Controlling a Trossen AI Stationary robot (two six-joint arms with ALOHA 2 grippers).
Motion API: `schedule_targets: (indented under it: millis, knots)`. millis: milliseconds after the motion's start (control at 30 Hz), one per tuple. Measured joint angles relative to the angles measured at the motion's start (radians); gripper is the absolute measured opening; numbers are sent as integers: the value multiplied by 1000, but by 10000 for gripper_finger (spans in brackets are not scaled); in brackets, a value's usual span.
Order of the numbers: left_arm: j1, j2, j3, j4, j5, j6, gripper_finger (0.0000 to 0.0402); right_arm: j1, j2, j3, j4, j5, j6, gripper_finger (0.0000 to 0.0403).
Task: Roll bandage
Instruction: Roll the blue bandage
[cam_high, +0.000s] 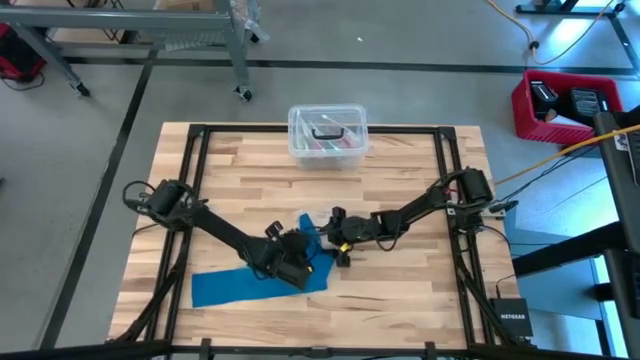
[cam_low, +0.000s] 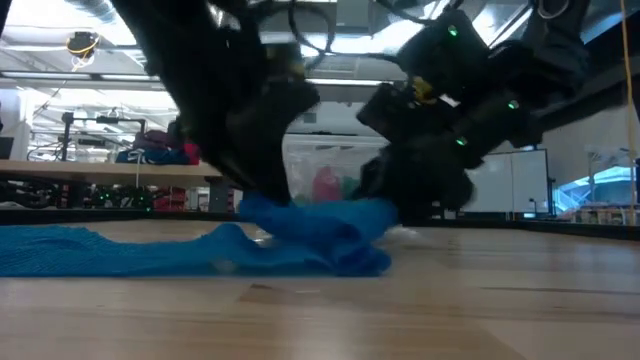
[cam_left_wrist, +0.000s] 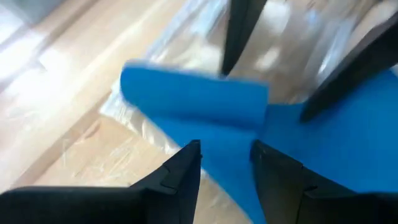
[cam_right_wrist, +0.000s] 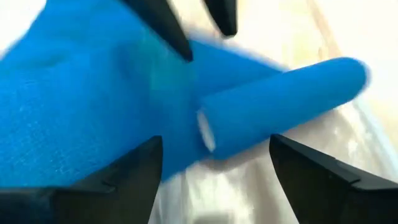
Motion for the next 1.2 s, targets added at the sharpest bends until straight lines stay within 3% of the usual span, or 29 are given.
schedule_targets:
  millis: [133, 233, 400, 500, 800, 900, 1200]
  knots:
    - [-14, -63, 2, 6, -1, 26, 127, 3, 11, 68, -18, -4, 42, 296]
    - [-23, -68, 2, 15, 0, 26, 127, 1, -15, 105, -157, 13, 29, 296]
    - [-20, 2, 2, 158, -6, 55, 127, -13, -114, 109, -411, 55, -39, 296]
    - [-6, 43, 1, 226, -6, 89, 127, -20, -153, 103, -462, 58, -76, 296]
    - [49, 71, 1, 190, -28, 112, 127, -87, -121, -10, -195, 19, -71, 296]
    - [56, 71, 1, 197, -28, 145, 127, -91, -88, -26, -85, -58, -60, 296]
    - [68, 56, 1, 89, -27, 132, 127, -89, 6, -30, 48, -128, 27, 296]
